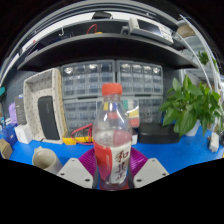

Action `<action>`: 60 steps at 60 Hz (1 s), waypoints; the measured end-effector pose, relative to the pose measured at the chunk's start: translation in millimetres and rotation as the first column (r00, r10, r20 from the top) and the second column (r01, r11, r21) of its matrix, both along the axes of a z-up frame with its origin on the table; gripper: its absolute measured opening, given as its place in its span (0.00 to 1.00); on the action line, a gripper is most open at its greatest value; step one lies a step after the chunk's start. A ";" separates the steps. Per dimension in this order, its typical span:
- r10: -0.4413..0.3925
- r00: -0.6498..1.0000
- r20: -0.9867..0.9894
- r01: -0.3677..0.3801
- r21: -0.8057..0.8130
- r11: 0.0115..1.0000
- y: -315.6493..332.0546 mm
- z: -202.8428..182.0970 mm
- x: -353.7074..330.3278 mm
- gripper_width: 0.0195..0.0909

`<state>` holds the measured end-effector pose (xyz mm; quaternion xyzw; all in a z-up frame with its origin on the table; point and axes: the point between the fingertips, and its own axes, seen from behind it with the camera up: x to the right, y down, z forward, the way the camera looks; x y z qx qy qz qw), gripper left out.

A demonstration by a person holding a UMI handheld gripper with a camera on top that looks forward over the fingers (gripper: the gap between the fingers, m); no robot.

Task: Pour water

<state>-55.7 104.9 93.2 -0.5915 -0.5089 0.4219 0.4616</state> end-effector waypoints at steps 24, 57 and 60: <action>0.019 0.997 0.072 -0.021 0.020 1.000 -5.6 -14.6 6.0 0.70; 0.040 0.980 0.197 -0.039 -0.006 0.999 -33.5 38.6 113.2 0.93; 0.045 0.980 0.194 -0.045 -0.003 0.999 -37.4 52.0 117.0 0.93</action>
